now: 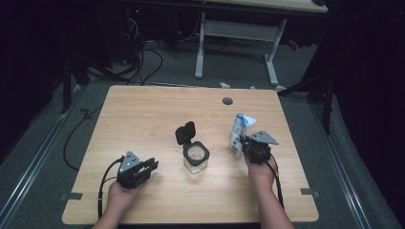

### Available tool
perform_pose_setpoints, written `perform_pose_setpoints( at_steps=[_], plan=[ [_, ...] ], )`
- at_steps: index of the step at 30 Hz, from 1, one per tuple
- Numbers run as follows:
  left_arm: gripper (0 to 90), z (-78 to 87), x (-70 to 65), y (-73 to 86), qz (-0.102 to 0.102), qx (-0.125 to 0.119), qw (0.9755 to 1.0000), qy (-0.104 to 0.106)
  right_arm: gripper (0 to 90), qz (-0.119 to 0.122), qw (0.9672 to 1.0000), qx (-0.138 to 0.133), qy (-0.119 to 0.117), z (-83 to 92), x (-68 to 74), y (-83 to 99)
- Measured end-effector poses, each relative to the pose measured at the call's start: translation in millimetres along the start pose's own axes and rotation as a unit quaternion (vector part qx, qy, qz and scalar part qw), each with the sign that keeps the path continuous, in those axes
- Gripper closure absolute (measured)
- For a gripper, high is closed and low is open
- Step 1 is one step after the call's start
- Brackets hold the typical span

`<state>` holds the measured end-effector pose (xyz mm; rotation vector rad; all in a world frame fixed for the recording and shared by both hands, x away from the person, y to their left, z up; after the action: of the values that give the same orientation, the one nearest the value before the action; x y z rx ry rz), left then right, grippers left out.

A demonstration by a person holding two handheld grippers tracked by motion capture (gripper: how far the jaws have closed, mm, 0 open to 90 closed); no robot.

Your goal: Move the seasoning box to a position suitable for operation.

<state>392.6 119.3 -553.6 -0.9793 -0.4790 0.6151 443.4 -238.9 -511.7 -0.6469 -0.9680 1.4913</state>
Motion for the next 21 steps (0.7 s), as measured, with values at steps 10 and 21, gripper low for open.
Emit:
perform_pose_setpoints(
  at_steps=[10, 21],
  plan=[
    [74.5, -0.8, -1.4, -0.4, 0.000, 0.000, 1.0000, -0.001, 75.1, -0.010, 0.9999, -0.008, -0.007, 14.9, -10.7, 3.1],
    [73.3, 0.0, -0.9, -0.3, -0.001, 0.000, 1.0000, 0.002, 52.2, -0.034, 0.9991, -0.002, 0.024, 5.6, -0.3, 14.3]
  ],
)
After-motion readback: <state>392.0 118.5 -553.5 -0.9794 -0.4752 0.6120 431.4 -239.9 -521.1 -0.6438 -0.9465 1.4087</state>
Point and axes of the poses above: each handheld gripper's, and its own axes: z roughly backward along the jaws, y roughly out of its underside, x roughly to its left, the point moved 7 cm from there along -z, roughly forward along the jaws, and after that the axes turned 14 degrees about -z, right-handed, at the moved point
